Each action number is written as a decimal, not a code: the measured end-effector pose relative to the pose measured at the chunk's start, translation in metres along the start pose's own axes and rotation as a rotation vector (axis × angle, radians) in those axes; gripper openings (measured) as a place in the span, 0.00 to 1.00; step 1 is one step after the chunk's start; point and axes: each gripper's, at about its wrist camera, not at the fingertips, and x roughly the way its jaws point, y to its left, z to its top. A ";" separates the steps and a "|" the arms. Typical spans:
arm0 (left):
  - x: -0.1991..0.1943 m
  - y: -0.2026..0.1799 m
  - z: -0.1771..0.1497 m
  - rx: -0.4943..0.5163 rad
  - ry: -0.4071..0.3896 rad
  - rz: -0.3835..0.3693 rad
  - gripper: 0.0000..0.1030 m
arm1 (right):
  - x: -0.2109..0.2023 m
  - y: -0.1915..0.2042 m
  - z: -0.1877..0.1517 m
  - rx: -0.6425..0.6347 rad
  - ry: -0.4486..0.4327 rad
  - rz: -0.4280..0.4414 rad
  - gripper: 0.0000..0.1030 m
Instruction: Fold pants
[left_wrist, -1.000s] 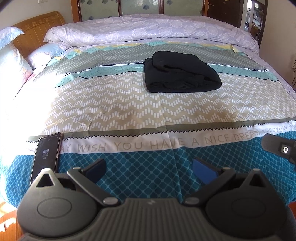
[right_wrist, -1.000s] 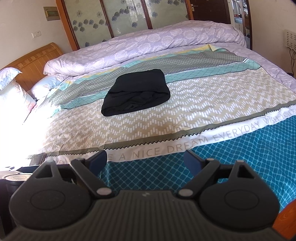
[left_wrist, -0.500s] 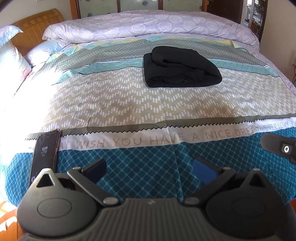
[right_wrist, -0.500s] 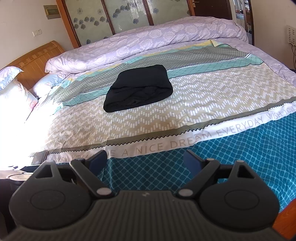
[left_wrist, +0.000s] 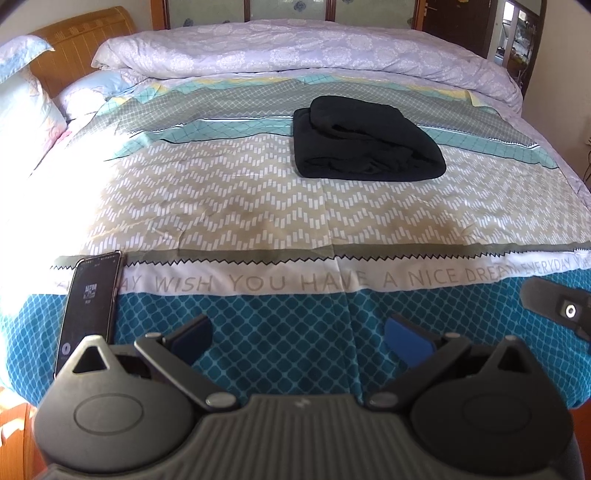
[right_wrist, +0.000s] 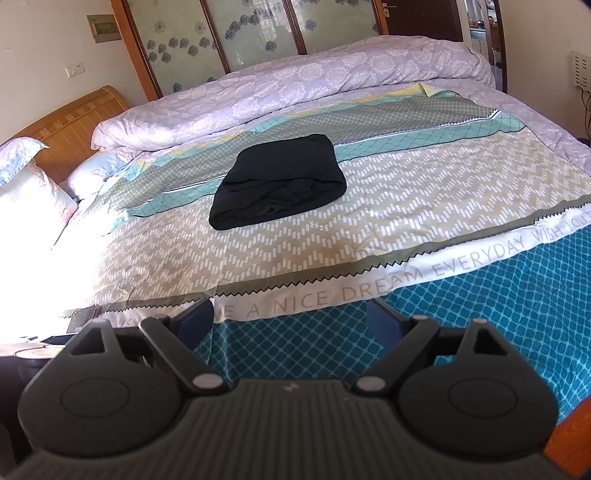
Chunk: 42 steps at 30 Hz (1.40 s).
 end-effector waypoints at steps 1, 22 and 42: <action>-0.001 0.001 0.000 0.000 -0.006 0.003 1.00 | 0.000 0.001 0.000 -0.003 -0.001 -0.001 0.89; -0.029 -0.006 0.000 0.033 -0.081 0.009 1.00 | -0.026 0.009 0.003 -0.017 -0.061 0.004 0.88; -0.104 -0.029 -0.020 0.087 -0.239 0.000 1.00 | -0.088 0.003 -0.020 -0.001 -0.170 0.011 0.89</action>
